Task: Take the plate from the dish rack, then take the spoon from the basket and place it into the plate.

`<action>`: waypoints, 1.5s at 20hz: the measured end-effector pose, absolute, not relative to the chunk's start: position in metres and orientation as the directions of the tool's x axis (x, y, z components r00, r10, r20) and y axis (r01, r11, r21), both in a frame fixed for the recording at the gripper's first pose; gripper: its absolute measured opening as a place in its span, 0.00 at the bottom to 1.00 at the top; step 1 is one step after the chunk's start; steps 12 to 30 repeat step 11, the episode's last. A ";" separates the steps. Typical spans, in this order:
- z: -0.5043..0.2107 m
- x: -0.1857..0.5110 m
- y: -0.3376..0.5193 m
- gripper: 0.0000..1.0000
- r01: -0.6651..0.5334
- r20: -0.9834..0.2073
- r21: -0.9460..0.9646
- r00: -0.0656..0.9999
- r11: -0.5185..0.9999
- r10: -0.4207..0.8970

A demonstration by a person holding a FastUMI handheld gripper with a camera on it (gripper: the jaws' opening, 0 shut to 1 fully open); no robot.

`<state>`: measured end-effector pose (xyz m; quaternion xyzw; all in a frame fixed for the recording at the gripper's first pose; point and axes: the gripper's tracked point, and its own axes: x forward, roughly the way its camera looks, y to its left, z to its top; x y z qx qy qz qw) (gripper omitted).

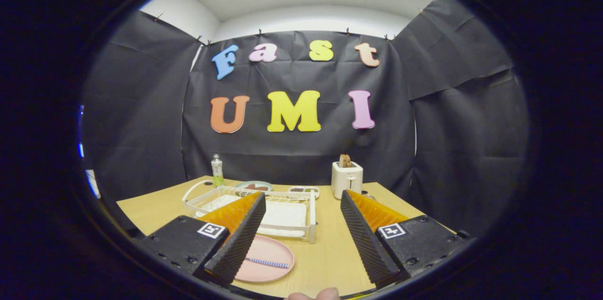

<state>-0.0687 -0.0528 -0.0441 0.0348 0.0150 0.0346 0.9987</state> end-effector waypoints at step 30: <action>-0.059 -0.072 -0.045 1.00 -0.051 -0.033 0.058 0.998 0.997 0.053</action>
